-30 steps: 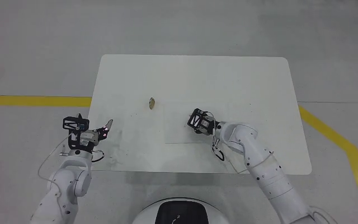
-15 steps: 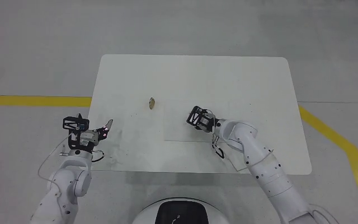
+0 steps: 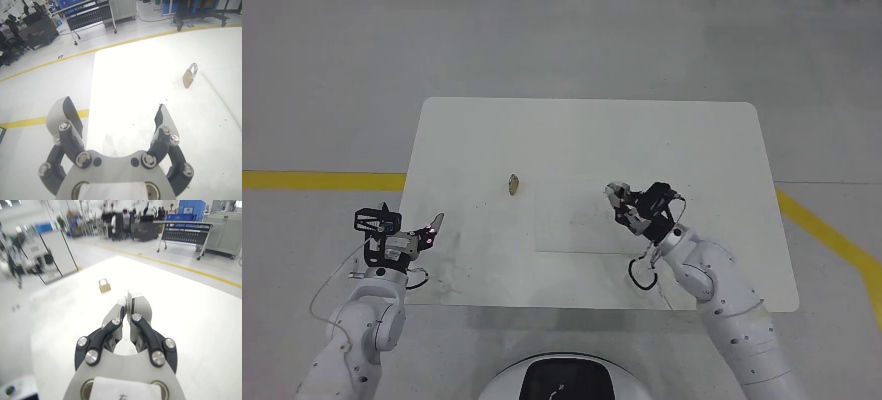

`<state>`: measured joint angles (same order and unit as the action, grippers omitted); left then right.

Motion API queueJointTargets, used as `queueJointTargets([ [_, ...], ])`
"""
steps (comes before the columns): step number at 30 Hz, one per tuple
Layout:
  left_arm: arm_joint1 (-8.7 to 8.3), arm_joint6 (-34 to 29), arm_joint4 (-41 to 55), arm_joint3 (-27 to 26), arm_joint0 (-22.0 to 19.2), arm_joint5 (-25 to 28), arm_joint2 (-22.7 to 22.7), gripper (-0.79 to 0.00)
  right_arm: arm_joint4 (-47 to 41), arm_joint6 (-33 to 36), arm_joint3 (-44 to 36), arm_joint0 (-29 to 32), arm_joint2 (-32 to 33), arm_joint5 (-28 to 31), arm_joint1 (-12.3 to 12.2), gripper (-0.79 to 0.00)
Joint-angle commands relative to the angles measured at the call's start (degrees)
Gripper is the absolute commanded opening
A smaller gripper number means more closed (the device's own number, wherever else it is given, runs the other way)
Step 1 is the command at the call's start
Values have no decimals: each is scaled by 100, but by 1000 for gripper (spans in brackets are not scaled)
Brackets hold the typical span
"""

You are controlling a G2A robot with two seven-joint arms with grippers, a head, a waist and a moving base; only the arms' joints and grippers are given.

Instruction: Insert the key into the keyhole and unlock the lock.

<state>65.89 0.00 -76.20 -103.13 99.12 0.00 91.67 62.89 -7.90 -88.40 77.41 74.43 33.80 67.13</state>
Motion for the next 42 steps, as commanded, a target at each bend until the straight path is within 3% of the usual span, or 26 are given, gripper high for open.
queueJointTargets([
  [1, 0, 0, 0, 0, 0, 0, 0, 0, -1043, 8, 166, 95, 210, 449, -20, -785],
  [7, 0, 0, 0, 0, 0, 0, 0, 0, -2378, 607, 458, 166, 602, 1326, -111, -785],
  [17, 3, 24, 28, -3, 2, -14, 14, 0, -2378, 607, 458, 166, 602, 1326, -111, -785],
  [21, 34, 260, 328, -246, 139, -61, 55, 0, -2539, 681, 465, 224, 475, 1454, -99, -785],
  [25, -12, -724, 1474, -499, 20, 1188, 248, 0, -3272, 1167, 757, -19, 22, 1737, -52, -785],
  [29, -127, -2392, 3012, -511, -354, 2951, 404, 0, -3907, 1610, 1098, -450, -461, 1656, 32, -785],
  [31, -188, -3352, 3891, -443, -573, 3437, 392, 0, -4195, 1747, 1189, -572, -622, 1810, 60, -785],
  [34, -293, -5021, 5146, -284, -1036, 3488, 289, 0, -4612, 1928, 1168, -581, -771, 2148, 69, -785],
  [35, -323, -5322, 5271, -257, -1208, 3403, 321, 0, -4730, 2008, 1134, -562, -772, 2240, 58, -785],
  [42, -323, -5322, 5271, -257, -1208, 3403, 321, 0, -4937, 2141, 1067, -499, -755, 2420, 30, -785],
])
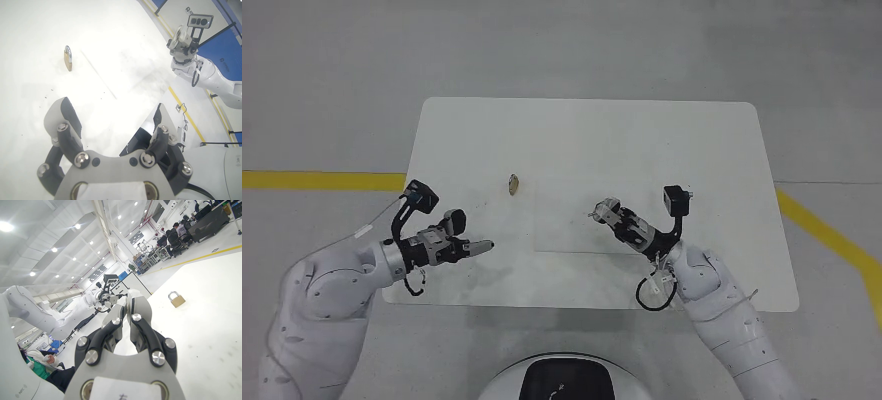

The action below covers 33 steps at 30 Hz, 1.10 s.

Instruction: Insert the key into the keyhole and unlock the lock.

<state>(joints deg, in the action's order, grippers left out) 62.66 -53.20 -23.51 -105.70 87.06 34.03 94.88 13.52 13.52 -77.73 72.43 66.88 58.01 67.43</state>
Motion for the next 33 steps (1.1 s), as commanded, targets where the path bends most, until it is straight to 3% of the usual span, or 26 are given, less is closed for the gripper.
queueJointTargets([
  [1, 0, -2, 2, 0, -2, 0, 0, 0, 1, -1, 1, 0, -1, -1, 0, -785],
  [5, 3, 295, -7, -23, 81, -127, 18, 0, 1, -1, 1, 0, -1, -1, 0, -785],
  [8, -9, 140, 912, 75, 144, 99, -142, 0, -90, -63, 0, -10, 10, -95, 6, -785],
  [13, -52, -716, 2443, 345, -325, 148, -592, 0, -714, 135, 382, -301, -283, -236, 70, -785],
  [18, -3, -917, 3286, 956, -965, 48, -1328, 0, -1252, 223, 576, -472, -560, -222, 146, -785],
  [22, 69, -956, 3275, 1547, -1710, -104, -1909, 0, -1753, 469, 713, -585, -800, -254, 198, -785],
  [29, 187, -442, 2796, 1878, -2244, -131, -2586, 0, -2543, 1084, 1028, -831, -1111, -256, 264, -785],
  [33, 230, -339, 2763, 2037, -2454, -159, -2822, -117, -2724, 1305, 1141, -917, -1191, -227, 287, -785],
])
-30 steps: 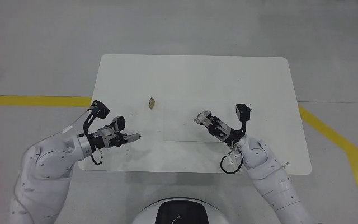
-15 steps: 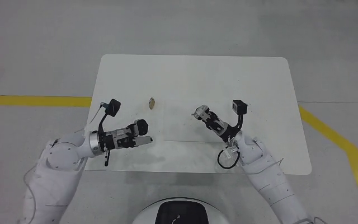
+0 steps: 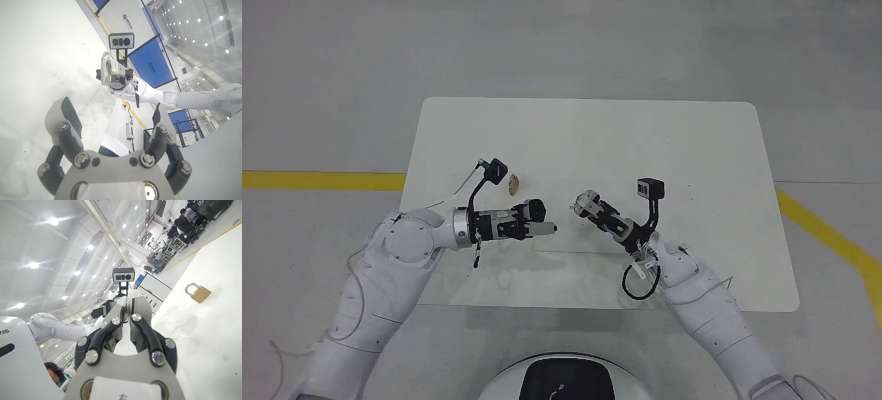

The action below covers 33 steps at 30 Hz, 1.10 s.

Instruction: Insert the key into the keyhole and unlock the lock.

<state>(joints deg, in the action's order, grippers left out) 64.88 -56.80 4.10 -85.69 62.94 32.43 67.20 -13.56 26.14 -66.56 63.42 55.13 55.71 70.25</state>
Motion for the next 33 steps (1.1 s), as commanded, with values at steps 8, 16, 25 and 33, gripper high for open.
queueJointTargets([
  [8, 73, 262, -1, 345, -256, -15, -381, -400, 34, 167, 77, -66, -130, -123, 53, -785],
  [16, 93, 378, -101, 455, -356, -73, -536, -434, 119, 215, 78, -73, -146, -185, 78, -785],
  [25, 81, 442, -79, 485, -386, -113, -548, -677, 194, 322, 40, -50, -80, -192, 68, -785],
  [33, 54, 474, -209, 442, -384, -276, -526, -785, 350, 269, -41, 1, -39, -201, 72, -785],
])
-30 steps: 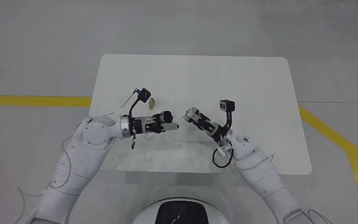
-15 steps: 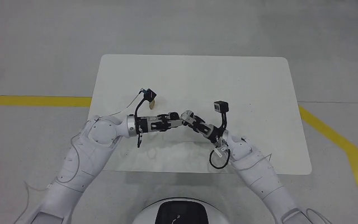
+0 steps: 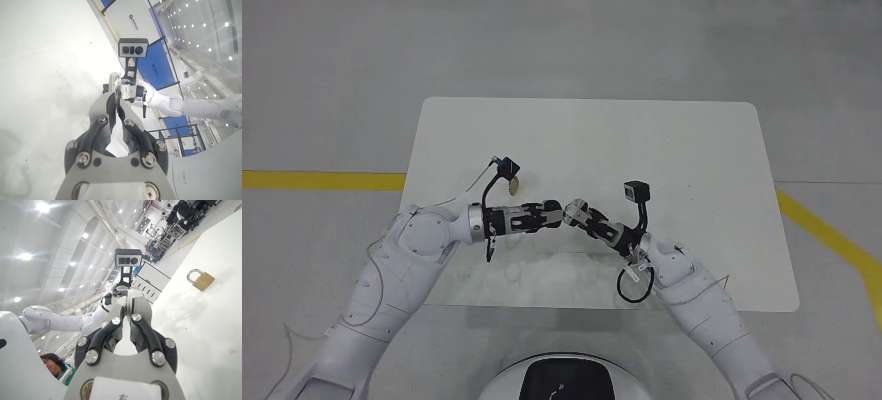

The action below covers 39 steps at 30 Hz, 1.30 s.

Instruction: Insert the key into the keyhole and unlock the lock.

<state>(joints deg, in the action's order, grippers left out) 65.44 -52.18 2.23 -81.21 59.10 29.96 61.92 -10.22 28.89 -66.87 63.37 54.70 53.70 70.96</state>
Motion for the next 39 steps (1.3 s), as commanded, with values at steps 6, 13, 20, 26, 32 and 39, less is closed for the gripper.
queueJointTargets([
  [6, -22, 37, -152, -75, 10, -96, 7, -785, 65, -12, -99, 70, 57, -3, -9, -785],
  [13, -75, -102, -227, -155, 9, -107, 118, -785, -81, 208, -165, 138, 179, -58, -62, -563],
  [20, -147, -464, -189, -220, 11, -75, 245, -785, -407, 651, -226, 219, 337, -167, -150, -526],
  [26, -184, -1005, 47, -213, -58, -48, 187, -785, -606, 1270, -229, 198, 343, -406, -212, -493],
  [32, -184, -1085, 84, -88, -131, -31, 60, -785, -895, 1705, -200, 161, 291, -536, -234, -508],
  [39, -183, -1032, -59, -51, -197, -76, -70, -785, -962, 2035, -193, 140, 236, -630, -252, -526],
])
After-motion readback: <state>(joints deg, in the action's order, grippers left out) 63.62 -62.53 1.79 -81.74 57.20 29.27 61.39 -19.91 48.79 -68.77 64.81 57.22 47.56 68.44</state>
